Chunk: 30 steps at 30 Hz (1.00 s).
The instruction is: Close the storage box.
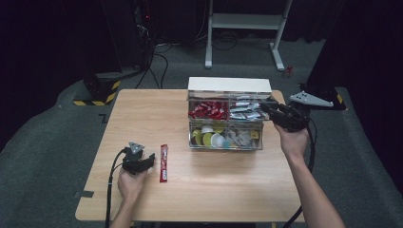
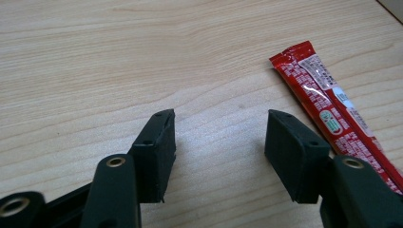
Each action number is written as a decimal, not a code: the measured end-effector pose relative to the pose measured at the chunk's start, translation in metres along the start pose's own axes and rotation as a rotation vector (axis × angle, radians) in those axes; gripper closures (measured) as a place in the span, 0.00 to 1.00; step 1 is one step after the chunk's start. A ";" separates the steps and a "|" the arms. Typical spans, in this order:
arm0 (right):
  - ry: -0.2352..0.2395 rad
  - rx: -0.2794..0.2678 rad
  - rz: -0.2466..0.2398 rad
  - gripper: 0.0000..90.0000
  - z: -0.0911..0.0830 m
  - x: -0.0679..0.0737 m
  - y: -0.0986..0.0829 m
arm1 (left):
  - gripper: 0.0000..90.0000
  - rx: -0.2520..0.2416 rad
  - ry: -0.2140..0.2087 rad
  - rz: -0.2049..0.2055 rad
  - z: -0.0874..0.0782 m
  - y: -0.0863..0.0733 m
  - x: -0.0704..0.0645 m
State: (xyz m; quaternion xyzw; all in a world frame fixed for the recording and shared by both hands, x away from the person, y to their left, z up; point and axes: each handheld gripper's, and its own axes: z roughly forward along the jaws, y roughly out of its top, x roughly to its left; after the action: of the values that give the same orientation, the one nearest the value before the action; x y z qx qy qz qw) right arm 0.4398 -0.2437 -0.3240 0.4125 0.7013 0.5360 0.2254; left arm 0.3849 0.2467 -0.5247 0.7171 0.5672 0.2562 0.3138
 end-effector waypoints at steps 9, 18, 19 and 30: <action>-0.002 0.003 0.006 0.73 -0.002 -0.001 -0.004 | 0.42 -0.019 -0.006 -0.005 0.001 -0.003 0.001; -0.010 -0.002 0.017 0.72 -0.006 -0.004 -0.012 | 0.40 -0.019 -0.003 -0.008 0.002 -0.002 0.001; -0.011 -0.002 0.016 0.72 -0.006 -0.004 -0.013 | 0.40 -0.019 -0.003 -0.008 0.002 -0.002 0.001; -0.018 0.020 0.013 0.71 -0.009 -0.006 -0.019 | 0.39 -0.018 -0.006 -0.009 0.002 -0.002 0.001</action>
State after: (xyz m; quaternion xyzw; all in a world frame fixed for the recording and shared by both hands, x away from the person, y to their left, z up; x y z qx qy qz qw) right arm 0.4302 -0.2555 -0.3394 0.4240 0.7018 0.5267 0.2244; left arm 0.3848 0.2475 -0.5277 0.7123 0.5672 0.2579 0.3230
